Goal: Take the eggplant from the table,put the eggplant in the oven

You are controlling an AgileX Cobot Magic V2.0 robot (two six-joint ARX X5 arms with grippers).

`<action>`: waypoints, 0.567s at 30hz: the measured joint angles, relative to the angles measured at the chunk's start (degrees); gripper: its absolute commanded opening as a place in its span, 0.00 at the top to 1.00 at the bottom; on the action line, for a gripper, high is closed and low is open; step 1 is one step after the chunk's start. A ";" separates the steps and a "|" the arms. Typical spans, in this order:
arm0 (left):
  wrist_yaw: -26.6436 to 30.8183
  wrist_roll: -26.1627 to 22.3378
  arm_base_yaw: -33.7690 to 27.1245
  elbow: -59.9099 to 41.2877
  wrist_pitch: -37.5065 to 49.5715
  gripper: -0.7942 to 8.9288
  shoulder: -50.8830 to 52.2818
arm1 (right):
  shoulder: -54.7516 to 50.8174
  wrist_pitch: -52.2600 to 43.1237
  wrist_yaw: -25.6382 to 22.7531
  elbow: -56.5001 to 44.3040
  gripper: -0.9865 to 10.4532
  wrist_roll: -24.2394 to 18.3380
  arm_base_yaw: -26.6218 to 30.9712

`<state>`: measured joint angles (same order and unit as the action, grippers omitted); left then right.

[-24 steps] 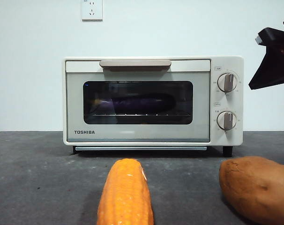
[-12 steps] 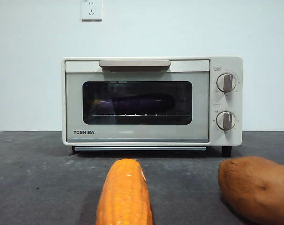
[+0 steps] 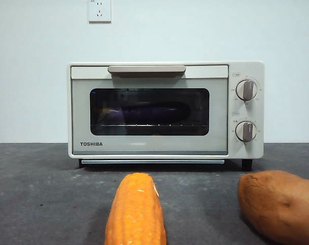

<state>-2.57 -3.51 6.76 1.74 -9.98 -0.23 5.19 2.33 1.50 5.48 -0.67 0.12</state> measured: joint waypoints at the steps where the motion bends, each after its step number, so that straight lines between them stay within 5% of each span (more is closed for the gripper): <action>1: 0.02 0.00 0.00 0.00 0.00 0.91 0.00 | -0.63 0.00 -0.02 -1.09 0.91 0.42 0.33; 17: 0.00 0.00 0.00 0.00 0.00 0.91 0.00 | -4.94 7.26 -0.02 -4.57 0.91 2.67 0.72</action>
<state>-2.57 -3.51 6.76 1.74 -9.98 -0.23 0.25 9.58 1.48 0.91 2.00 0.84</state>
